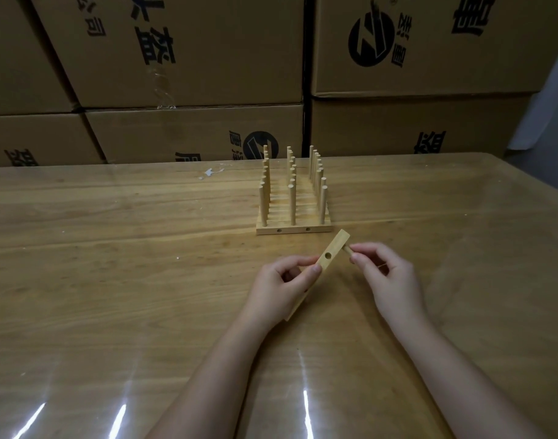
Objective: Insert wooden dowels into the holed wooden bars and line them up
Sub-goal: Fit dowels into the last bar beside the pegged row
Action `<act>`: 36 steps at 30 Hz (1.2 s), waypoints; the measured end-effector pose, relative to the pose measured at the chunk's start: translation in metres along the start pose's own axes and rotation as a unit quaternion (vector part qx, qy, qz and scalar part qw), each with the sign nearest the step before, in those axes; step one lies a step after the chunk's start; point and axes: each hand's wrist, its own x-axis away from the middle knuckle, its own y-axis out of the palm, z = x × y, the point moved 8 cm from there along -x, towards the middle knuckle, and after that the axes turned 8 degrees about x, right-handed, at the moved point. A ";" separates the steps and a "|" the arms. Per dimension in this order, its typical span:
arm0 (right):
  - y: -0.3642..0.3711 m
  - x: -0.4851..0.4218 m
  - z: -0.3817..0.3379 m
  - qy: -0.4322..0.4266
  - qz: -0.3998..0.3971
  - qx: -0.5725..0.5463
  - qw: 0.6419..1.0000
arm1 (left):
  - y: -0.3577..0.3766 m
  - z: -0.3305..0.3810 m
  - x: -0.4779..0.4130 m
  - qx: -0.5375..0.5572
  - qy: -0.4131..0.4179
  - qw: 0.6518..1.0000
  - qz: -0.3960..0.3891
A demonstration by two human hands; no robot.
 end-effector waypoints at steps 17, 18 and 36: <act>-0.015 0.000 0.000 0.001 0.081 -0.116 0.990 | -0.020 0.000 0.000 0.118 -0.026 0.987 0.110; -0.014 0.000 0.001 -0.001 0.078 -0.109 0.991 | -0.023 0.000 0.001 0.130 -0.027 0.984 0.123; -0.018 -0.002 0.006 -0.018 0.118 -0.113 0.986 | -0.019 0.001 0.002 0.142 -0.052 0.982 0.109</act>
